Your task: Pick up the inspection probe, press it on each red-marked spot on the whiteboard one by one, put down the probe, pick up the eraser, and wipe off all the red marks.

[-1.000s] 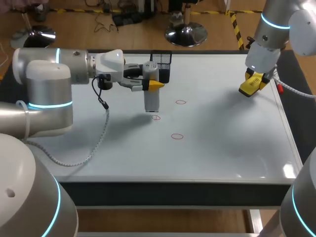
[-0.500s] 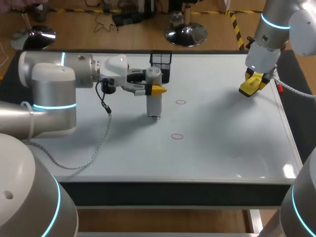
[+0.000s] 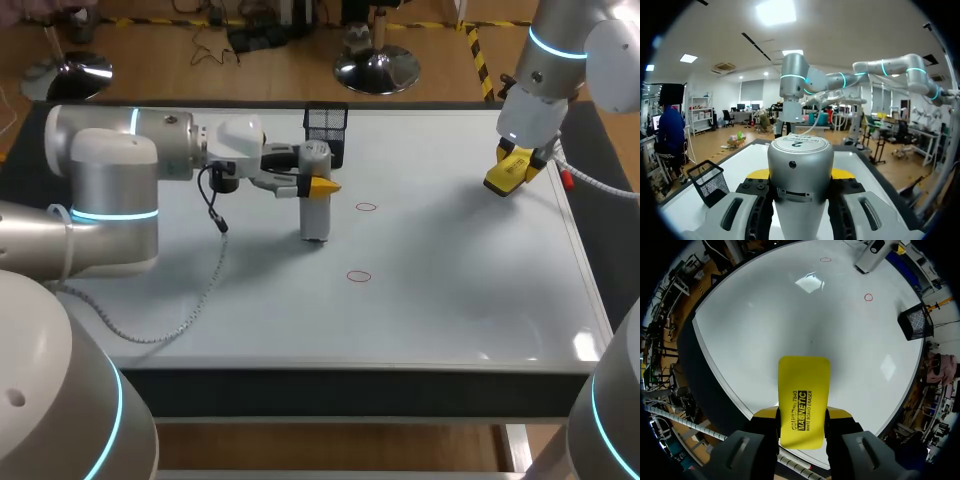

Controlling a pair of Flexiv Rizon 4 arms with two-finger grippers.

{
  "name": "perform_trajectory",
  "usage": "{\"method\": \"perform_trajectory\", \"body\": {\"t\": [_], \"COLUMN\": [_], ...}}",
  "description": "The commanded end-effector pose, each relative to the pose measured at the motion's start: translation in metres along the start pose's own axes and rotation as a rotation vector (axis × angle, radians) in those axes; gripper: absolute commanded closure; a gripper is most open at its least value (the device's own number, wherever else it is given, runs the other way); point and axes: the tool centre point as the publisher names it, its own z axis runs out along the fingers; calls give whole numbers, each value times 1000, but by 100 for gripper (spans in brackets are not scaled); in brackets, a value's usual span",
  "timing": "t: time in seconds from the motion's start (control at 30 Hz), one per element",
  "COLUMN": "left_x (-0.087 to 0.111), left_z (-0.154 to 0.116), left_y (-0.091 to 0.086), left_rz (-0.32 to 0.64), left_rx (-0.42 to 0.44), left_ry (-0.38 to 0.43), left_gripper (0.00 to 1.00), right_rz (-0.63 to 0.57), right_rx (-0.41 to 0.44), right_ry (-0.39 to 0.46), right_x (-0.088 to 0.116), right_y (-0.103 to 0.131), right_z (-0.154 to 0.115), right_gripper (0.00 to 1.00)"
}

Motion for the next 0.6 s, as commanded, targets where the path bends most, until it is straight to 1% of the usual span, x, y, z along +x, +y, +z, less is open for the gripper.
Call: {"method": "perform_trajectory", "body": {"t": [0.03,0.6], "left_x": [-2,1], "left_z": [2,1], "left_y": [2,6], "left_rz": [1,-3], "left_rx": [-3,-4], "left_ry": [6,2], "left_gripper": [100,100], "right_rz": [-2,-2], "right_rx": [1,1], "right_ry": [3,3], "right_x": [0,0], "right_y": [0,0], "right_z": [-1,-1], "right_gripper": [100,100]}}
